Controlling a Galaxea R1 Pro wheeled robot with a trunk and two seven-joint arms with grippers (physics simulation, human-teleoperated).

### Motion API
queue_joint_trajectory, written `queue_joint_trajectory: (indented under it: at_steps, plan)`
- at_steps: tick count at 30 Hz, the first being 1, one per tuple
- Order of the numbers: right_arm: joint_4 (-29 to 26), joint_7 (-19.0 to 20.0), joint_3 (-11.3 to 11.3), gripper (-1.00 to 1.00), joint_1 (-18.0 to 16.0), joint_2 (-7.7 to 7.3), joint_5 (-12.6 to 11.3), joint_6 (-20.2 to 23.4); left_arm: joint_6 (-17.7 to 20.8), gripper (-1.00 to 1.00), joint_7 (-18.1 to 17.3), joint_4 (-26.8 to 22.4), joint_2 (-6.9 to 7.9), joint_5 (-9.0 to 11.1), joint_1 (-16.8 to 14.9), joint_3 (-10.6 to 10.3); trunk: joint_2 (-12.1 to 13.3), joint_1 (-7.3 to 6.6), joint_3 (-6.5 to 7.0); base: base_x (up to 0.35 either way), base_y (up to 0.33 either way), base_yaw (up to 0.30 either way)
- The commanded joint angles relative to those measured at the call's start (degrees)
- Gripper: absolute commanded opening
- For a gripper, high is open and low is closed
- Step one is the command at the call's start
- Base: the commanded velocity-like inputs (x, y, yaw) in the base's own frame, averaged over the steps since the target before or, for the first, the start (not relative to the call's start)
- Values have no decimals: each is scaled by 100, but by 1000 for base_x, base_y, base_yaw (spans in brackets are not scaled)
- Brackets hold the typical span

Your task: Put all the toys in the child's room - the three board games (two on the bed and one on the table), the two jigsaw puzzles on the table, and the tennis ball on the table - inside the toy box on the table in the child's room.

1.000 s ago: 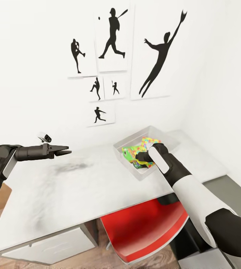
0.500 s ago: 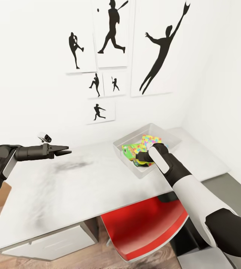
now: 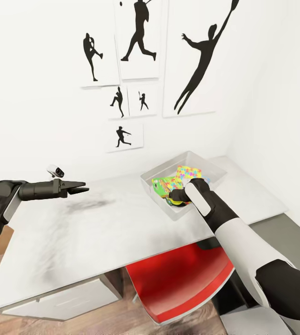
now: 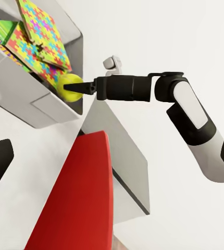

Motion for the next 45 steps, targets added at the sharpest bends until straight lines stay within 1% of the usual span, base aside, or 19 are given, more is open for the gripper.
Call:
queue_joint_trajectory:
  at_steps: [1, 8, 37, 38, 45]
  plan:
    - [-4, -69, 15, -100, -8, -2, -74, -2, 60, 100, -21, 2, 7, 19, -9, -22, -12, 3, -20, 0, 0, 0]
    - [-4, -69, 15, -100, -7, -8, -73, -2, 60, 100, -21, 2, 7, 15, -7, -22, -12, 3, -60, 0, 0, 0]
    - [-5, -69, 15, -100, -7, -11, -73, -6, 60, 100, -21, 2, 7, 14, -8, -22, -12, 3, -63, 0, 0, 0]
    - [-4, -69, 15, 100, -8, -9, -73, -6, 59, 100, -21, 2, 7, 14, -7, -22, -12, 3, -63, 0, 0, 0]
    - [-7, -69, 18, 100, -7, 6, -68, -8, 60, 100, -21, 2, 7, 18, -7, -22, -12, 3, -63, 0, 0, 0]
